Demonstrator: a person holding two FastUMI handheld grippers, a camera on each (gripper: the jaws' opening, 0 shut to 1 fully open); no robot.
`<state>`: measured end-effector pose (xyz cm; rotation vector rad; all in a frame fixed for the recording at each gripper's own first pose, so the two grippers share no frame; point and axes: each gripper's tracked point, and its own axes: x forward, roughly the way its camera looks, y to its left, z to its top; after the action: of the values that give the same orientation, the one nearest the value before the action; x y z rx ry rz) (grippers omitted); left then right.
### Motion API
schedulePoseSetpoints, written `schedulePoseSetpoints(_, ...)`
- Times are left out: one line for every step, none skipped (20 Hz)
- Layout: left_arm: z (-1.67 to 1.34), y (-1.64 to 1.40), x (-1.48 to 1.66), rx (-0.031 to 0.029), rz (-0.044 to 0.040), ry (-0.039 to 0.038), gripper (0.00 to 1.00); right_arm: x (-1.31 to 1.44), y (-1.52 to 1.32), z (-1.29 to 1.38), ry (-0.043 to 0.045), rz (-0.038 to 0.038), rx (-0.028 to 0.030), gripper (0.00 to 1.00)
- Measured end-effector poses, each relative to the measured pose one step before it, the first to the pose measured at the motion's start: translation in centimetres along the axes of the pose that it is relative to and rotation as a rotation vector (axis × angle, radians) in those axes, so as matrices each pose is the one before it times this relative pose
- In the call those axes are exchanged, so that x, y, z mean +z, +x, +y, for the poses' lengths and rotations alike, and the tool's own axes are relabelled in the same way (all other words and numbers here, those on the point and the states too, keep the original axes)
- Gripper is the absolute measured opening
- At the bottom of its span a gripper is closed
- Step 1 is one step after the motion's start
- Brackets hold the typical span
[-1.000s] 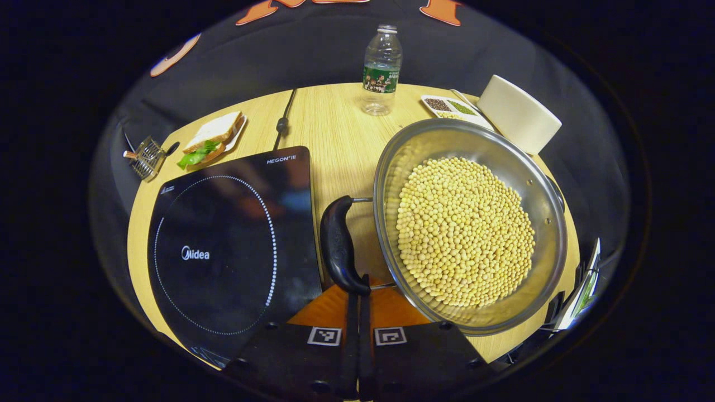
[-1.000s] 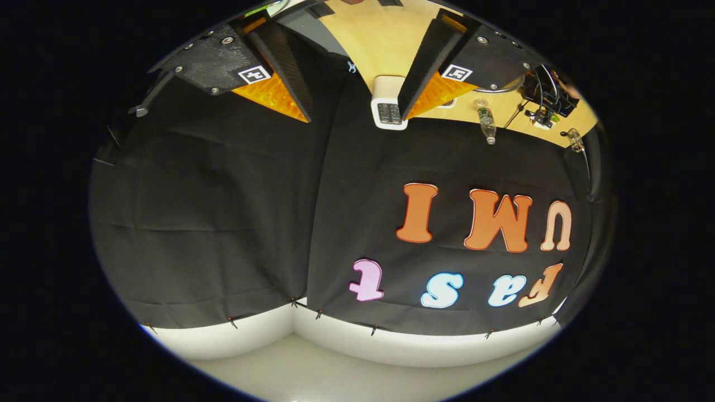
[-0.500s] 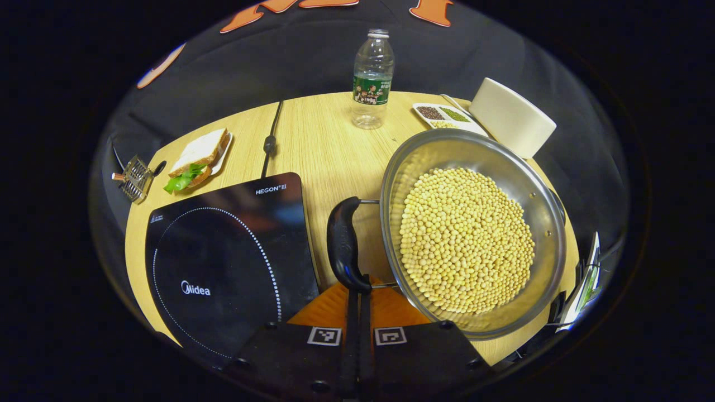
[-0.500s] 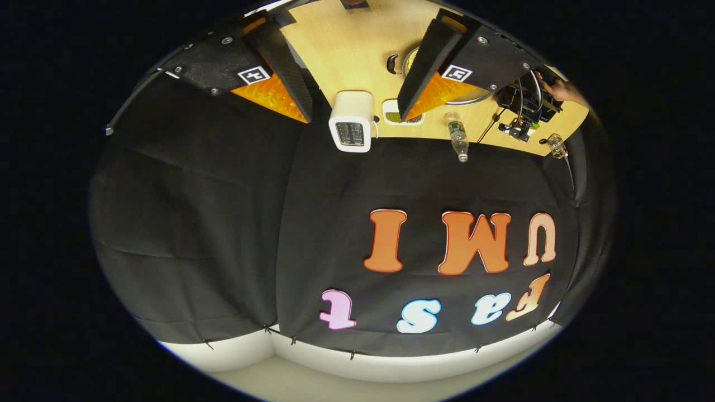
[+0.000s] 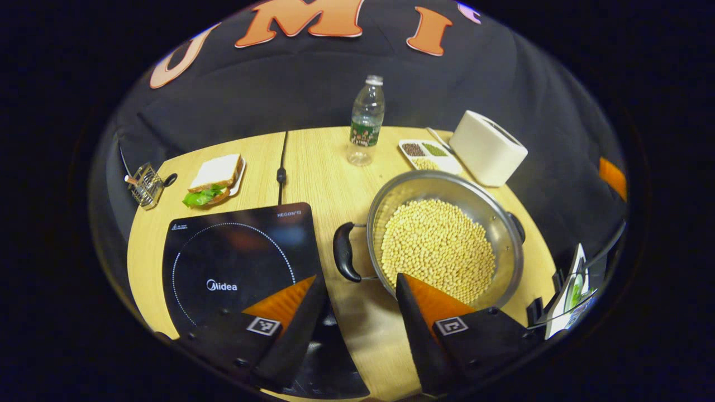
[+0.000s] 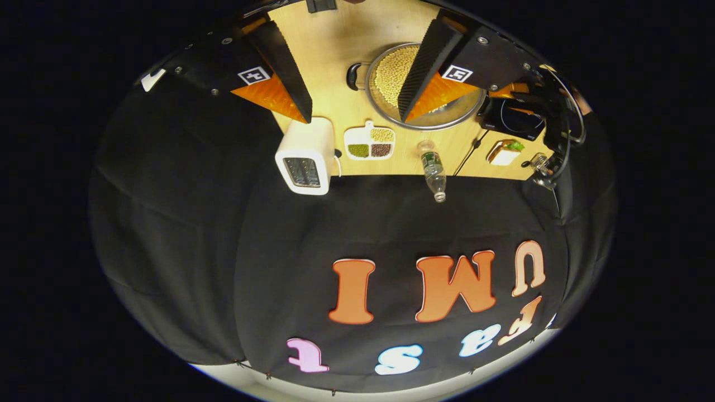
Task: First push the handle of the pot to place it horizontally, then grasp the pot with both hands and set it on the induction cooktop.
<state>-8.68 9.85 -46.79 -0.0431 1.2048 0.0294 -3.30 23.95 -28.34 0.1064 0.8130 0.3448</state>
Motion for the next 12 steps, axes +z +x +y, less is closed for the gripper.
schedulePoseSetpoints(0.304, 0.009, 0.789, 0.01352, -0.01876, -0.00464, 0.9, -0.579, 0.868, 0.354, 0.00458, 0.02056, 0.00854, 0.96)
schedulePoseSetpoints(0.215, 0.316, 0.48, 0.01356, -0.00973, -0.00471, 0.99, -0.494, 0.774, 0.352, 0.00621, 0.01919, 0.01042, 0.96)
schedulePoseSetpoints(-0.041, 0.493, 0.338, 0.00536, -0.00216, -0.00402, 0.96, -0.553, 0.854, 0.242, 0.00777, 0.01992, 0.00694, 0.96)
schedulePoseSetpoints(-0.12, 0.482, 0.063, 0.0052, 0.00053, 0.00083, 0.97, -0.633, 0.747, 0.195, 0.00535, 0.0257, 0.00661, 0.96)
schedulePoseSetpoints(-0.1, 0.583, 0.203, 0.00293, -0.00034, 0.00265, 0.97, -0.718, 0.783, 0.167, 0.00759, 0.02315, 0.00233, 0.96)
schedulePoseSetpoints(-0.384, 0.371, 0.044, -0.00272, 0.00186, 0.00254, 0.99, -0.498, 0.683, 0.053, 0.00921, 0.02435, -0.0005, 0.96)
schedulePoseSetpoints(-0.341, 0.533, 0.249, -0.00534, -0.00119, 0.00632, 0.99, -0.461, 0.652, -0.001, 0.01102, 0.01992, 0.0025, 0.96)
schedulePoseSetpoints(-0.302, 0.555, 0.215, -0.00299, 0.00582, 0.00651, 0.99, -0.452, 0.724, -0.074, 0.01168, 0.01739, -0.00289, 0.96)
schedulePoseSetpoints(-0.344, 0.543, -0.086, -0.00963, 0.00337, 0.00535, 0.98, -0.546, 0.397, -0.182, 0.00831, 0.01939, -0.00145, 0.96)
schedulePoseSetpoints(-0.321, 0.542, 0.185, -0.00542, 0.00047, 0.00929, 0.97, -0.302, 0.458, -0.132, 0.00517, 0.01532, -0.00509, 0.96)
schedulePoseSetpoints(-0.236, 0.494, 0.16, -0.00477, -0.00009, 0.00496, 0.98, -0.544, 0.678, -0.096, 0.00047, 0.01435, -0.00429, 0.96)
schedulePoseSetpoints(-0.034, 0.653, -0.056, 0.00561, 0.00747, -0.00226, 0.97, -0.316, 0.577, -0.097, -0.00302, 0.01292, -0.00467, 0.96)
